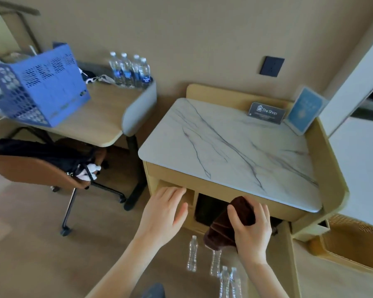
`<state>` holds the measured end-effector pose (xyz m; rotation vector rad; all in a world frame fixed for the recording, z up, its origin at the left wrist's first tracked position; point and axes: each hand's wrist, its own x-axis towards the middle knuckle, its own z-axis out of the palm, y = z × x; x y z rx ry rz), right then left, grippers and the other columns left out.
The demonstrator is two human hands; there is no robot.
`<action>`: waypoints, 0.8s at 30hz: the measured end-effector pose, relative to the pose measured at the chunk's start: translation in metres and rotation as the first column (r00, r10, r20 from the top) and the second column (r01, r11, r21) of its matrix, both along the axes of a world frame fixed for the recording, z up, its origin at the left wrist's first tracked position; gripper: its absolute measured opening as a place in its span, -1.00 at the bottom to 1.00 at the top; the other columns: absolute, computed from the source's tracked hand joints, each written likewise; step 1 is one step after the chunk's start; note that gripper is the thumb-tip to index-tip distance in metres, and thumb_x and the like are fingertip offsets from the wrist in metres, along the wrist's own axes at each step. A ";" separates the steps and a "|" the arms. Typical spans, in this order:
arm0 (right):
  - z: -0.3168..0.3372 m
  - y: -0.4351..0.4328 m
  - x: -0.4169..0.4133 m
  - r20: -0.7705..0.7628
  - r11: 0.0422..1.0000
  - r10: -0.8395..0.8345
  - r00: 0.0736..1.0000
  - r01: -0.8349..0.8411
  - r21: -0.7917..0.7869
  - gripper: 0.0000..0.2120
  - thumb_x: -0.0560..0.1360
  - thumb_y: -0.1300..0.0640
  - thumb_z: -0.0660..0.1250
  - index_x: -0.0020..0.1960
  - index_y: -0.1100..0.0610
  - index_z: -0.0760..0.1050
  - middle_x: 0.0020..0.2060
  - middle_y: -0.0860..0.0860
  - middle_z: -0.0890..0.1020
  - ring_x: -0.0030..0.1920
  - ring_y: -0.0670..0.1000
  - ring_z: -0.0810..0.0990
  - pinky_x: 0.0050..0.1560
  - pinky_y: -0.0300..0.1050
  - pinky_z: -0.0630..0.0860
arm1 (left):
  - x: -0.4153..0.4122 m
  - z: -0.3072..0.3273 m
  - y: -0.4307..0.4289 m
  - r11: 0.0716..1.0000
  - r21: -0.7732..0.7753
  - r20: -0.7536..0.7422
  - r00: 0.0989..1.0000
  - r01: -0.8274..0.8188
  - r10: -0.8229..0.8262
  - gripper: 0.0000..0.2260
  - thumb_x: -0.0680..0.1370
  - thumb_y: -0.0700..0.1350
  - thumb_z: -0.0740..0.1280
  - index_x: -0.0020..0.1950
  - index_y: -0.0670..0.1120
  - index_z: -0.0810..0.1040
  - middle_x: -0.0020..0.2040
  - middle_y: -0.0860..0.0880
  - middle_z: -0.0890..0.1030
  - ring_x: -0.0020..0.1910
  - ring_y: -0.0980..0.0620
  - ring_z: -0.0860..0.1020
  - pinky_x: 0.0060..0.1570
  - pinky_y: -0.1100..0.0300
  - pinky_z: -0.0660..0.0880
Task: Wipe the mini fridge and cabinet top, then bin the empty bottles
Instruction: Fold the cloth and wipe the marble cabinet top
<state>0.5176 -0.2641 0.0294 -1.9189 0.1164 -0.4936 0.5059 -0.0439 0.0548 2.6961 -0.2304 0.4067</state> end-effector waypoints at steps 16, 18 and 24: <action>-0.019 0.016 0.027 -0.057 0.996 0.093 0.994 -0.092 0.009 -0.69 0.41 0.08 0.52 0.11 -0.08 0.54 -0.09 -0.14 0.51 -0.03 -0.21 0.52 -0.09 -0.32 0.41 | -0.003 -0.009 0.015 0.997 -0.027 -0.021 0.997 -0.071 0.070 -0.59 0.59 0.06 0.15 0.30 -0.11 0.58 0.22 0.00 0.64 0.20 0.02 0.60 0.18 0.18 0.49; -0.025 0.034 0.040 -0.065 0.997 0.081 0.995 -0.081 -0.001 -0.69 0.41 0.07 0.52 0.10 -0.08 0.54 -0.09 -0.15 0.51 -0.04 -0.21 0.53 -0.09 -0.32 0.41 | 0.013 -0.015 0.036 0.998 -0.015 -0.037 0.997 -0.068 0.068 -0.58 0.59 0.07 0.14 0.29 -0.11 0.58 0.20 0.00 0.65 0.18 0.03 0.61 0.17 0.21 0.46; -0.045 0.114 0.102 -0.133 0.999 0.006 0.991 0.000 0.043 -0.71 0.43 0.06 0.51 0.11 -0.07 0.55 -0.06 -0.18 0.51 0.00 -0.16 0.54 -0.05 -0.20 0.49 | 0.078 -0.031 0.123 0.999 -0.006 -0.082 0.995 -0.049 0.049 -0.59 0.59 0.07 0.13 0.29 -0.09 0.57 0.19 0.03 0.63 0.17 0.04 0.59 0.16 0.19 0.48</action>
